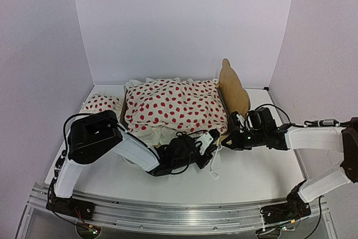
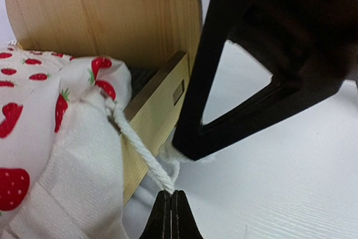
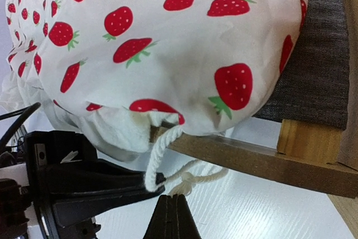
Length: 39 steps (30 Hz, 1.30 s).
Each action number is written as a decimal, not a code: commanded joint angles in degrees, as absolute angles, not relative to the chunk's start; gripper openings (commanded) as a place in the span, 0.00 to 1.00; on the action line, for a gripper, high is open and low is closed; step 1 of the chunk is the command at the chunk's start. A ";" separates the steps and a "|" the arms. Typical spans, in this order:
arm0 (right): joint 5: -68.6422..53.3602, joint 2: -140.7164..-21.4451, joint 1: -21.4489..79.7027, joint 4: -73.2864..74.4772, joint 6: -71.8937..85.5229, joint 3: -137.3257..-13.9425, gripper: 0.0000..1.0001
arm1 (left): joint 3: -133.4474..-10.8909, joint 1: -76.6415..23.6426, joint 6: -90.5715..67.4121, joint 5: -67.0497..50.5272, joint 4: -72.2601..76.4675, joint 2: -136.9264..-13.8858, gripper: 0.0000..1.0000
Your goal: Set up the pet bed
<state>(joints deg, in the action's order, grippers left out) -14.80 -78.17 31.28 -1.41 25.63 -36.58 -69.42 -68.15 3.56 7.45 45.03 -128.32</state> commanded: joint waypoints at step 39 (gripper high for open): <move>-33.65 -95.48 29.57 -38.98 43.23 -32.19 0.00 | -63.48 -60.68 19.58 -21.17 48.23 -120.18 0.24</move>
